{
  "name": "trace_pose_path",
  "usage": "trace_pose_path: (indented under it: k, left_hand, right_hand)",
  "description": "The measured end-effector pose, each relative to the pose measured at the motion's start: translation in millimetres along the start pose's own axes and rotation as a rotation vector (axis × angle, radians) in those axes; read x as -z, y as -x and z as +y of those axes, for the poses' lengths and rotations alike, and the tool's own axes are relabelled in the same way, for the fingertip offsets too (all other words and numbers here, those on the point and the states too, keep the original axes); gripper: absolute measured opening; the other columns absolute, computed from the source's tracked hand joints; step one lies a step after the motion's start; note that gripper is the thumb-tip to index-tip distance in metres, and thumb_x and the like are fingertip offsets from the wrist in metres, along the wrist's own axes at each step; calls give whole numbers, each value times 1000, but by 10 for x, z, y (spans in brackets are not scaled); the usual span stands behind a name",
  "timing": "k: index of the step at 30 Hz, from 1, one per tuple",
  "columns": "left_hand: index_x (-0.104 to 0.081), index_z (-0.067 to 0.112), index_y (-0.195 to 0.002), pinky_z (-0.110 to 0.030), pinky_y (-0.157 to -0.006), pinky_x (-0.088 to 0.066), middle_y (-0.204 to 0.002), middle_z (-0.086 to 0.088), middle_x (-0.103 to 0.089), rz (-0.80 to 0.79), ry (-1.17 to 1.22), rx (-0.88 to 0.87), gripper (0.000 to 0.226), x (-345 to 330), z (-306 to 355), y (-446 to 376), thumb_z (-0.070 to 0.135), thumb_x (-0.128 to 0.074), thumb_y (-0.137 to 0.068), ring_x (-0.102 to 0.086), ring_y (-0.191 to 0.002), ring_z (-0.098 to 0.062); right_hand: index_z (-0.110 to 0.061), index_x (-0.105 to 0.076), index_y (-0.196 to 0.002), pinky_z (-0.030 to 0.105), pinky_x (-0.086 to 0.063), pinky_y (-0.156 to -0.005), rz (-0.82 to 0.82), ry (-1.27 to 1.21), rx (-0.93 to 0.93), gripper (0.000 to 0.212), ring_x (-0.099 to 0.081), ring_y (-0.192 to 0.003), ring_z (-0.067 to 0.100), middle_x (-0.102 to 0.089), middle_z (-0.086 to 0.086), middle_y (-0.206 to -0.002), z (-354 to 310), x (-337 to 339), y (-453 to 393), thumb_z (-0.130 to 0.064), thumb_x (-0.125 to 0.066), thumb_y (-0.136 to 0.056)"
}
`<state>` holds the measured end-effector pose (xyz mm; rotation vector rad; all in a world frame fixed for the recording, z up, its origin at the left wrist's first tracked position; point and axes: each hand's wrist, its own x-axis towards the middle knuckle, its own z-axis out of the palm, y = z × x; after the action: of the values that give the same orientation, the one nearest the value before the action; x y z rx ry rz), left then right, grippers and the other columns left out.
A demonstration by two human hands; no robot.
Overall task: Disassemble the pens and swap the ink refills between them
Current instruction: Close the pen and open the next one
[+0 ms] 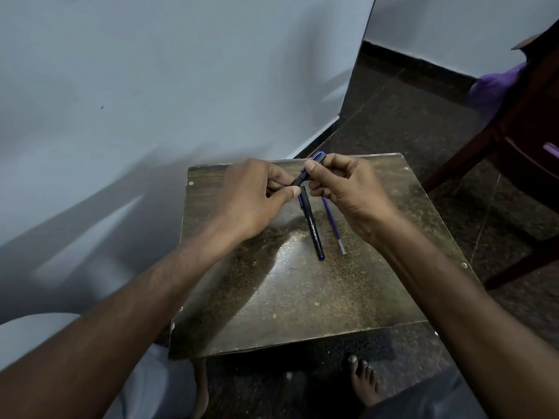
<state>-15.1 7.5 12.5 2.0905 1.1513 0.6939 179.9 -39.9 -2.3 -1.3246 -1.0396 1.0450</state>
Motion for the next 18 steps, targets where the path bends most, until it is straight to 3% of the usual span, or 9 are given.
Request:
trace_pose_path:
  k: [7,11,13,15,18]
  left_hand:
    - [-87,26,-102,3,-64,-47,-75,28,-71,44,32,24,9,-10,28,32,24,-87,-93,-66,-66,23]
    - [-80,37,-85,1,-60,-48,-69,27,-72,-24,-7,93,10,55,-20,-10,34,-88,-91,-68,-65,21]
    - [-78,35,-85,-5,-61,-53,-72,20,-77,-74,-44,178,12,84,-107,-12,39,-89,-89,-71,-63,16]
    - [-77,30,-81,-10,-62,-55,-63,17,-77,-110,-105,260,17,106,-188,13,41,-89,-88,-71,-56,13]
    - [-76,30,-66,-15,-63,-51,-44,28,-63,-149,-260,299,29,131,-246,34,45,-90,-87,-67,-47,10]
  right_hand:
    - [-13,-78,-94,24,-55,-69,30,27,51,9,-65,-67,7,-76,-7,-76,-22,-73,20,-21,-79,-98]
    - [-9,-80,-99,24,-59,-74,97,78,38,24,-73,-77,11,-81,0,-83,-50,-133,76,-32,-72,-103]
    - [-10,-79,-106,27,-63,-77,159,186,49,32,-76,-80,10,-83,3,-90,-94,-79,93,-40,-67,-105]
    - [-19,-79,-101,33,-66,-78,238,417,94,24,-77,-78,8,-82,-2,-86,-135,15,103,-41,-69,-103]
    - [-27,-77,-86,36,-67,-76,276,625,98,17,-75,-71,5,-80,-8,-76,-152,93,135,-37,-76,-99]
